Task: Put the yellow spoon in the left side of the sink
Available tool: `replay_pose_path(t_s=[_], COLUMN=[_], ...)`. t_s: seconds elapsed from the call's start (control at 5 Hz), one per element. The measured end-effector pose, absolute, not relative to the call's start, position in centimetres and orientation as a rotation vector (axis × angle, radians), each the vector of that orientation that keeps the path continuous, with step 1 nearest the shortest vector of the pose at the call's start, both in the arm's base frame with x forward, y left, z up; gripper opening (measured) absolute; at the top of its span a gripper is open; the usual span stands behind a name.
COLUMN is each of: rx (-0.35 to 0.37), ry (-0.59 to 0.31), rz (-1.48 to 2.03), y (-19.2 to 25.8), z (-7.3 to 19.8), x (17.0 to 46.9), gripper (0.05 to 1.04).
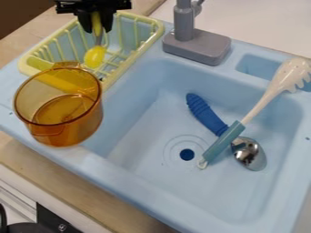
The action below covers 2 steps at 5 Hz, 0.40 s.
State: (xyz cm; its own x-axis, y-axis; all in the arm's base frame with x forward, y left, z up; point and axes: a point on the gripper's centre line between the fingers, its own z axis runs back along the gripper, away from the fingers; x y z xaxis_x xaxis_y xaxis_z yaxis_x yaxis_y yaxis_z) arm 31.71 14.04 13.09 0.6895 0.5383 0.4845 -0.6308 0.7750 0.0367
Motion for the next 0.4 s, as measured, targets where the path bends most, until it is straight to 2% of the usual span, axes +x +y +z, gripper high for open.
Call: replay_pose_path(t_s=[0.2, 0.4], rx=[0.165, 0.108], ry=[-0.543, -0.543], rz=[0.677, 0.715], y=[13.2, 12.2], z=[15.0, 15.8], x=[31.7, 31.8], gripper=[0.327, 0.327])
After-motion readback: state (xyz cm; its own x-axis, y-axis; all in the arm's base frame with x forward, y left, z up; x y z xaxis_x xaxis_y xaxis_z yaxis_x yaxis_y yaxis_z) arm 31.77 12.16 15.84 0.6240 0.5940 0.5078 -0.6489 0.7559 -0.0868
